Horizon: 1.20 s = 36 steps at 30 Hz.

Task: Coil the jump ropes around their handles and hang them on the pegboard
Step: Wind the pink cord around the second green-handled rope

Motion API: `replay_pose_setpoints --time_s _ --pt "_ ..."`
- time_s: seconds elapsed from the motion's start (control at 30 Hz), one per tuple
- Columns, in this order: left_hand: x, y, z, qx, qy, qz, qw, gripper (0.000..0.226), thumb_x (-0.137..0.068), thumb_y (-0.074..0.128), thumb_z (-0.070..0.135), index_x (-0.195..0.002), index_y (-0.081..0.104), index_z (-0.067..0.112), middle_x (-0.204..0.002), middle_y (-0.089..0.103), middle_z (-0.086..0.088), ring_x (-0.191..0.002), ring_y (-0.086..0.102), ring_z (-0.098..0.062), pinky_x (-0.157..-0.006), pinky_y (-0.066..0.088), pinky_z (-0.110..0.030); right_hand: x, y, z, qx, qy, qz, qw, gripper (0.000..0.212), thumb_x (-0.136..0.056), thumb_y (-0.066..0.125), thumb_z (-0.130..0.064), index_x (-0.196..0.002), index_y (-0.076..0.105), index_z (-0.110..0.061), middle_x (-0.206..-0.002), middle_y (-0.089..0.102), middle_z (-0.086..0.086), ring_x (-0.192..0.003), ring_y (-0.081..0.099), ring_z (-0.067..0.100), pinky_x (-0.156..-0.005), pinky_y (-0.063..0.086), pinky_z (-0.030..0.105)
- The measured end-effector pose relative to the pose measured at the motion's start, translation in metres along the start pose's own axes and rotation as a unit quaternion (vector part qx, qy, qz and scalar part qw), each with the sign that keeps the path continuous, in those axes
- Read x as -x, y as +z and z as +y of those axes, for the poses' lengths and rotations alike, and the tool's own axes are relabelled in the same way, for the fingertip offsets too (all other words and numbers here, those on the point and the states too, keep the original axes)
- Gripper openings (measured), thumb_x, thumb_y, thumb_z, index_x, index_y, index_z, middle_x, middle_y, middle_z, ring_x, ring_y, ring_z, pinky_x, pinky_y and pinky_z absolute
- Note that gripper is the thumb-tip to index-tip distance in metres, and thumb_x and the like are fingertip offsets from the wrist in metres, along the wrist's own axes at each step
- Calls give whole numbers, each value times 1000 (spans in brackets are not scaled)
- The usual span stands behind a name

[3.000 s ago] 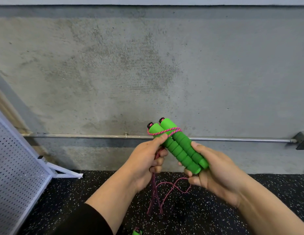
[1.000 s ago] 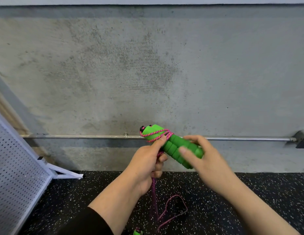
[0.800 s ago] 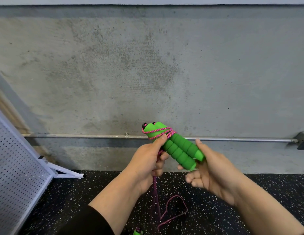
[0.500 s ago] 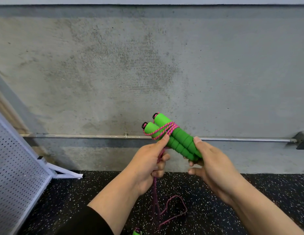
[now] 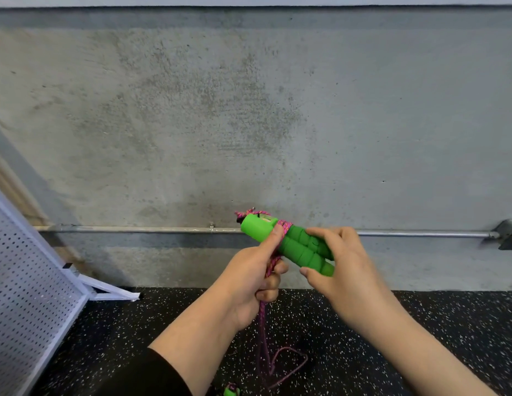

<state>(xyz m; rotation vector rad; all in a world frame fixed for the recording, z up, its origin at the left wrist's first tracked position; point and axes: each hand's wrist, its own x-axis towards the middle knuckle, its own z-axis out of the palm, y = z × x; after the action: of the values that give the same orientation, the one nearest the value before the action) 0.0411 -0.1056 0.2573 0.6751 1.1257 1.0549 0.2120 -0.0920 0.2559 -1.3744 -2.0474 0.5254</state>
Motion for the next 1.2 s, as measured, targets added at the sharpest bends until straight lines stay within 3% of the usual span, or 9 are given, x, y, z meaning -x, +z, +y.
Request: replay_pose_setpoints --time_s 0.1,0.2,0.3,0.37,0.53,0.83,0.93,1.0,1.2 --pt "0 1 -2 8 11 18 1000 40 -90 64 58 -78 51 22 -61 43 5 -42 19 -6 -39 12 -18 1 0 -1 1 -29 -1 1000 61 -81 83 -27 -133 52 -40 -116 40 -15 -105 49 0 -90 35 11" --pt "1 1 1 10 27 4 1000 39 -94 61 54 -76 51 21 -60 42 5 -44 18 -6 -41 11 -20 -1 -4 -5 -168 53 15 984 48 -83 73 -51 -125 55 -38 -116 58 -14 -93 61 -3 -80 44 9" --pt "1 0 2 2 40 -15 999 36 -96 59 50 -78 51 21 -63 43 4 -47 16 -7 -42 12 -20 -3 -8 -12 -410 247 -53 877 68 -84 42 -70 -121 67 -19 -99 76 12 -67 69 26 -56 55 32" --pt "1 0 1 -5 44 -13 999 34 -97 58 49 -79 50 21 -63 42 4 -47 16 -7 -41 13 -19 -2 -9 -13 -486 301 -136 809 73 -90 35 -71 -119 68 -13 -90 73 22 -58 61 30 -47 50 29" --pt "0 -1 2 5 40 -9 999 34 -96 60 47 -77 51 21 -63 43 4 -45 17 -6 -39 15 -20 -3 -7 -10 -558 280 -147 767 56 -92 53 -55 -119 69 -8 -77 59 16 -55 46 18 -44 42 26" --pt "1 2 3 36 8 -22 999 76 -88 55 70 -121 66 2 -64 49 2 -41 19 -4 -37 16 -17 -4 -16 -12 -367 197 13 909 22 -94 68 -27 -115 73 -27 -93 66 4 -68 54 11 -57 49 32" --pt "1 4 1 27 4 -33 999 59 -87 58 68 -103 66 12 -65 48 3 -43 19 -4 -38 15 -17 -5 -15 -8 -213 139 21 967 41 -90 75 -23 -126 60 -34 -94 62 -3 -64 55 1 -63 43 9" --pt "1 5 0 25 7 -37 999 49 -87 59 66 -90 62 18 -66 48 2 -45 18 -6 -40 13 -18 -5 -10 -5 -131 91 28 987 56 -86 79 -21 -134 54 -36 -110 56 -8 -89 55 -6 -74 38 1" --pt "2 3 2 28 35 -10 999 41 -89 63 59 -78 54 20 -63 45 1 -45 18 -7 -41 12 -21 1 2 -1 -23 -14 37 999 64 -78 84 -20 -122 45 -45 -115 42 -19 -108 43 -18 -84 35 0"
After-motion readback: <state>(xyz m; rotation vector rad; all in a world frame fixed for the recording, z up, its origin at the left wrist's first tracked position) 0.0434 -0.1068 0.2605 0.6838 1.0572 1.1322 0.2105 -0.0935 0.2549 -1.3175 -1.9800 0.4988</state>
